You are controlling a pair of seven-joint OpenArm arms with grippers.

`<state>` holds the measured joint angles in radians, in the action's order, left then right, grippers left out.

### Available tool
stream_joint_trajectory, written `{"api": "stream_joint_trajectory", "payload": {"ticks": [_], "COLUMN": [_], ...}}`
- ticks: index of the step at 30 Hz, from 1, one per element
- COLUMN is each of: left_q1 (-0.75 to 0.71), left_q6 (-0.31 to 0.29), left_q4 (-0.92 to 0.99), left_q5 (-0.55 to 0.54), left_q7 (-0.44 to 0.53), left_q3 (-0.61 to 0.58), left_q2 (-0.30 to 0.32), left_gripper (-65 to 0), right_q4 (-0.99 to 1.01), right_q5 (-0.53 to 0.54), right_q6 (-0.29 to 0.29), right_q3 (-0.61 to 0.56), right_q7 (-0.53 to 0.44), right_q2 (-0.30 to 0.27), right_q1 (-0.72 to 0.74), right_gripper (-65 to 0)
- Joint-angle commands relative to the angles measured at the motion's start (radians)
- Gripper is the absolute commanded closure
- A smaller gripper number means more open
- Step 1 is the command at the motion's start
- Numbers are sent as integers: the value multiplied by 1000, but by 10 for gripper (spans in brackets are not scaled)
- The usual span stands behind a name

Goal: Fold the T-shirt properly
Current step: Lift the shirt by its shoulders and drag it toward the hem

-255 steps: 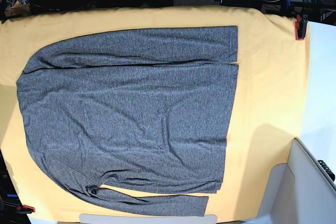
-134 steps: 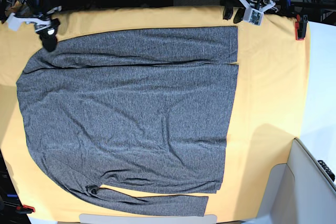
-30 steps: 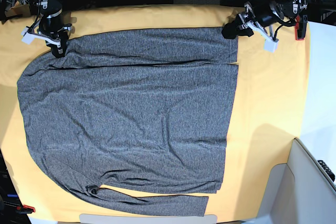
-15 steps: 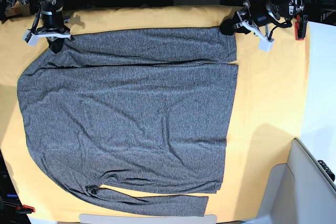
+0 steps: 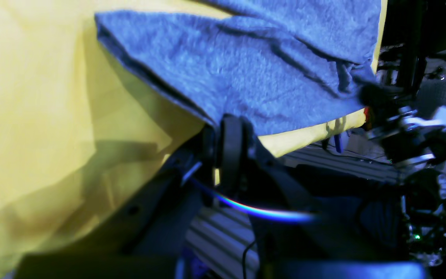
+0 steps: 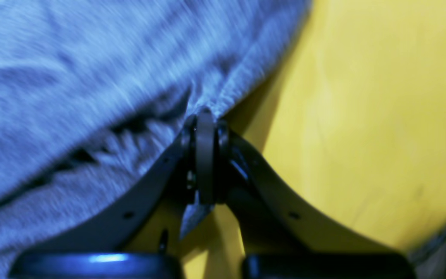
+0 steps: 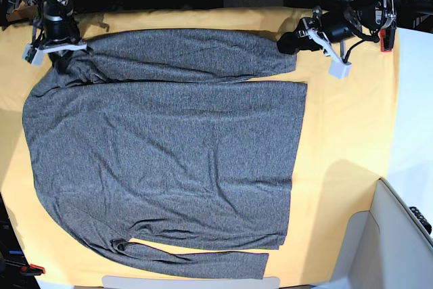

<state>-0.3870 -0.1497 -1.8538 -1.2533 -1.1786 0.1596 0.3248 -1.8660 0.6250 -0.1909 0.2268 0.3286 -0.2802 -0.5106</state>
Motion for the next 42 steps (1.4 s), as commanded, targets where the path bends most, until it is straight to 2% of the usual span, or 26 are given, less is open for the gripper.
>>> {"api": "stream_joint_trajectory", "payload": {"ticks": [1, 8, 11, 18, 23, 27, 40, 42], "left_q1": [15, 125, 202, 375, 452, 492, 504, 501], "left_q6": [-3, -3, -3, -3, -3, -3, -1, -1], "left_q4": [-24, -37, -16, 121, 187, 204, 220, 220], "left_q5": [-27, -24, -21, -19, -19, -18, 67, 67], "left_q7": [4, 2, -7, -2, -2, 2, 2, 1], "left_q3": [2, -1, -56, -154, -153, -151, -156, -156], "left_q2": [10, 10, 10, 10, 13, 60, 69, 69], "left_gripper": [-4, -4, -4, -4, -4, -3, -6, -31], "right_q4": [-24, -27, -21, 73, 162, 204, 277, 277], "right_q5": [-11, -9, -11, -11, -12, -12, -12, -12], "right_q6": [5, 5, 5, 5, 5, 3, 3, 3], "right_q3": [6, 3, 1, 3, 3, 7, 3, 0], "right_q7": [-26, -26, -23, 200, 211, 212, 214, 220], "right_q2": [-9, -38, -38, -29, -29, -32, -29, -29], "right_q1": [10, 111, 172, 410, 505, 534, 547, 545], "right_gripper": [0, 0, 0, 0, 0, 0, 0, -5]}}
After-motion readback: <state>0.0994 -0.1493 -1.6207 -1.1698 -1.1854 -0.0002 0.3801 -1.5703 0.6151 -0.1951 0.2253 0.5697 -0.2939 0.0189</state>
